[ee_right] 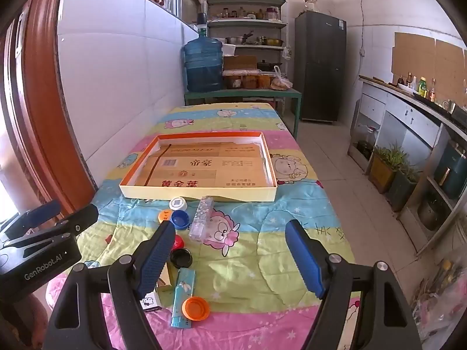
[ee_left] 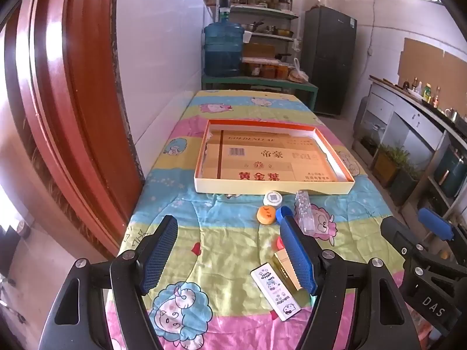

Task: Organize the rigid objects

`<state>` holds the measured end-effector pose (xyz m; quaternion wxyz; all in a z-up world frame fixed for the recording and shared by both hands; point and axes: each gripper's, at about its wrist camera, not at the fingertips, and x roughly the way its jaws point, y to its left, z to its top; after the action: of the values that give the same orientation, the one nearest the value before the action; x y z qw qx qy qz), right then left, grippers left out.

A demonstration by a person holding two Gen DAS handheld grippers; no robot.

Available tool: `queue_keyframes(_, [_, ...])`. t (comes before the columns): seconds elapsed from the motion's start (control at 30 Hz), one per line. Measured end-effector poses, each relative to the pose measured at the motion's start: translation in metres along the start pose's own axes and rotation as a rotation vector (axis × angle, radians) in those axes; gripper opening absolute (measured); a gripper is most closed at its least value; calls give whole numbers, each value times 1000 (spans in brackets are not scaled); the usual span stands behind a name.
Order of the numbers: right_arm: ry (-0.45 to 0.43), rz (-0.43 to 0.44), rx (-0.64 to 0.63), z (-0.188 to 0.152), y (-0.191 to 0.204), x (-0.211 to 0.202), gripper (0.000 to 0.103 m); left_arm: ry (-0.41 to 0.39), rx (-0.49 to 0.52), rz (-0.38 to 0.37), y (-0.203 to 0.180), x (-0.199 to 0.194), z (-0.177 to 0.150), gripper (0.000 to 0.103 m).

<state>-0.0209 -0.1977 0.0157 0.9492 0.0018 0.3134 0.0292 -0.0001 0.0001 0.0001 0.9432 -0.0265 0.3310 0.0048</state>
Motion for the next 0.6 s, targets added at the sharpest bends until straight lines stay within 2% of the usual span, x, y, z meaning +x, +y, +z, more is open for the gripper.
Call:
queue_keyframes(0.2, [7, 4, 5, -2, -2, 2, 77, 10, 10, -20, 2, -6, -6, 74])
queue_keyframes(0.37, [13, 13, 16, 0, 2, -4, 77, 4, -3, 11, -1, -8, -5, 74])
queue_keyframes(0.6, [20, 22, 14, -3, 0, 0, 77, 14, -11, 11, -1, -5, -5, 74])
